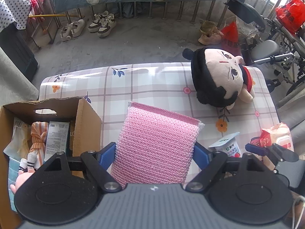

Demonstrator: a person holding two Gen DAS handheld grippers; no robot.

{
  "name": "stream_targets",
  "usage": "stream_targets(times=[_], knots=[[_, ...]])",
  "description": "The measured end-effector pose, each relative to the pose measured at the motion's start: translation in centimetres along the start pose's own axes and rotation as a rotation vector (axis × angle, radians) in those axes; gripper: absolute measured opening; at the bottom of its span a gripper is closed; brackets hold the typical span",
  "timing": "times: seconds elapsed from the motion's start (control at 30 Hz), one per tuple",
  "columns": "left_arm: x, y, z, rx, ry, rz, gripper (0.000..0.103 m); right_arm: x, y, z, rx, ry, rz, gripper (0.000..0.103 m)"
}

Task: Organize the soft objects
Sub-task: 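Carry the sponge with left tool while right tool carries the yogurt cup to the box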

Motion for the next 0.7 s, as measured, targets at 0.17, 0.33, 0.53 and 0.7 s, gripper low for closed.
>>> stream_targets(times=[0.17,0.33,0.53,0.7], knots=[[0.3,0.1,0.0,0.012,0.004,0.003,0.084,-3.1,-0.4,1.3,-0.068,-0.009,-0.11,0.07],[0.7,0.4,-0.7,0.04,0.015,-0.008,0.084,-2.7,-0.2,1.9,-0.109,0.013,-0.103,0.046],[2.3,0.4,-3.2,0.09,0.019,-0.016,0.084,0.1,-0.5,1.3,-0.183,-0.014,-0.039,0.046],[4.3,-0.1,-7.9,0.146,0.0,-0.009,0.084,2.9,-2.7,-1.5,-0.222,-0.074,0.036,0.046]])
Point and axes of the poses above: each gripper's, at about its wrist camera, not at the fingertips, and x roughly against the way its jaws point, z to its right, y to its underside, the point moved 8 cm from there along -x, roughly the way its jaws point, and after that the axes turned 15 degrees about -y, right-handed, at the moved point
